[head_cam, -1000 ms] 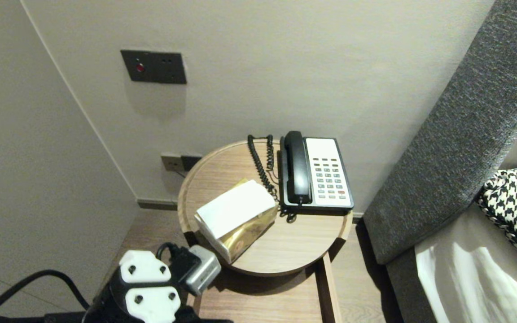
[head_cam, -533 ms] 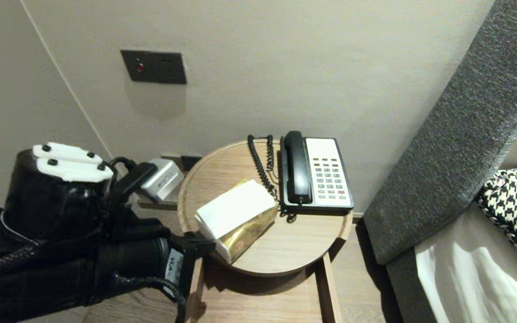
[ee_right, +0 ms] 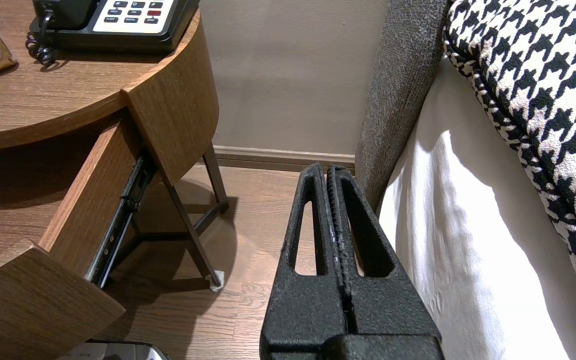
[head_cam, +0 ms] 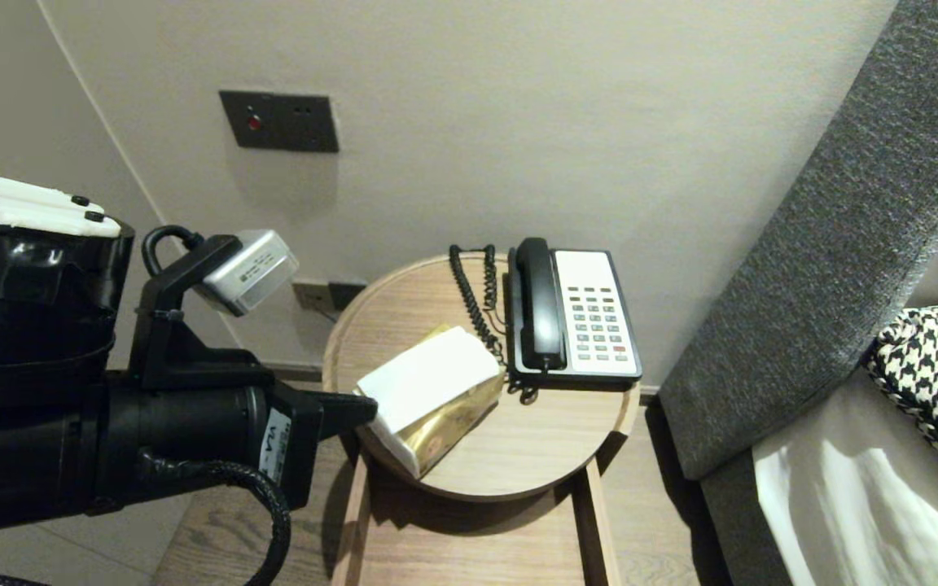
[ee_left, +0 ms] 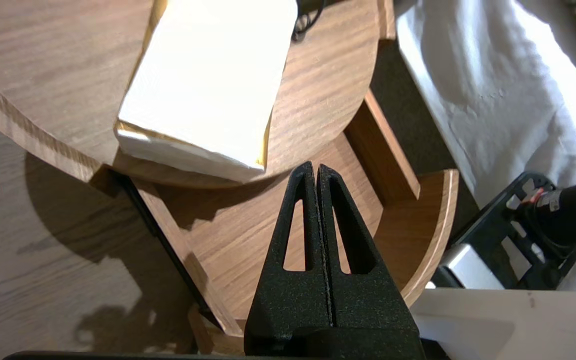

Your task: Open the nightstand drawer, then put the tissue on the table in the drawer one by one

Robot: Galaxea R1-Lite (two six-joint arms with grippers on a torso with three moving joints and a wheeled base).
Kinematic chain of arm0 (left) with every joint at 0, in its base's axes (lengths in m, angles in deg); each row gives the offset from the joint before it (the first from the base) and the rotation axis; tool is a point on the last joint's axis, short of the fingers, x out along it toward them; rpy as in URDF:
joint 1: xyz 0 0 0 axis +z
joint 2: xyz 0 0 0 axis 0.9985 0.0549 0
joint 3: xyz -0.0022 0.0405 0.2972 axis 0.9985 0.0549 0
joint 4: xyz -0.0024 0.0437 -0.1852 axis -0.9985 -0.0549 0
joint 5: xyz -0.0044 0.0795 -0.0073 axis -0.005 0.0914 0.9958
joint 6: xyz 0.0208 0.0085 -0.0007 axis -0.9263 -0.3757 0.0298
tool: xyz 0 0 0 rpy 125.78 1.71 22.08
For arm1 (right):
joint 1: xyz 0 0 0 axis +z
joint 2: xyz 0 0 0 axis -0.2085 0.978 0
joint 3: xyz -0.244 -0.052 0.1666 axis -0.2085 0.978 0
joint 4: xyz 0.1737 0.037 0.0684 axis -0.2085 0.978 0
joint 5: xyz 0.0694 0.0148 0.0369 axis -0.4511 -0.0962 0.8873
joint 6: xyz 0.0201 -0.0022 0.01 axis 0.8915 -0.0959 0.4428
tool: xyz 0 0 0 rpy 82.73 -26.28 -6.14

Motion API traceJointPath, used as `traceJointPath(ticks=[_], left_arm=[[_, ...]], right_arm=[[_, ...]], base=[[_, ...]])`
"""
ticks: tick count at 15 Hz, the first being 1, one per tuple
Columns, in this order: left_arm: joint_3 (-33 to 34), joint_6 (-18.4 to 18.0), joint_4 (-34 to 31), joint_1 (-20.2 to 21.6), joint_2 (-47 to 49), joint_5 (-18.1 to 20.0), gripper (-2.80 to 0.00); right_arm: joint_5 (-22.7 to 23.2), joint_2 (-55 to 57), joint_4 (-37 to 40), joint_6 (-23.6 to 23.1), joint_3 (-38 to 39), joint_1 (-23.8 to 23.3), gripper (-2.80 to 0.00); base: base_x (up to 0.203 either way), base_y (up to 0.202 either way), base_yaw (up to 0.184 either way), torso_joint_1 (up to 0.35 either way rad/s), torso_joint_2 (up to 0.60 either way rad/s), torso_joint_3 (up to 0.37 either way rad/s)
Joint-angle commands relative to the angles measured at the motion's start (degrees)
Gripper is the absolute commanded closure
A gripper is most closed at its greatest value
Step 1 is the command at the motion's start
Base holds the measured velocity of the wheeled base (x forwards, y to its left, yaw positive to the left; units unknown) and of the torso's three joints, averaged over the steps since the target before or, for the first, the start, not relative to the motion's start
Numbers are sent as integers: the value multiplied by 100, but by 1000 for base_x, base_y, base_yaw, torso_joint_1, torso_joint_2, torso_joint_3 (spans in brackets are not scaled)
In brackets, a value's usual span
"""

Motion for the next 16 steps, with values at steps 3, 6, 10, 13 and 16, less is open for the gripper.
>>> traceJointPath(ticks=[3,6,10,13,16], left_arm=[[-3,14,-154,40,-156,1,0],[-12,14,-154,40,-191,-7,0],[-29,14,-145,40,-129,-7,0],[-122,14,-145,40,-104,-12,0],[-187,5,-172,83,-103,-16,0]], right_arm=[[2,-1,-3,-2,70,2,0],[2,-1,-3,-2,70,2,0],[2,-1,-3,-2,70,2,0],[2,-1,-3,-2,70,2,0],[2,-1,-3,-2,70,2,0]], base=[[0,0,0,0,0,0],[0,0,0,0,0,0],[0,0,0,0,0,0],[0,0,0,0,0,0],[0,0,0,0,0,0]])
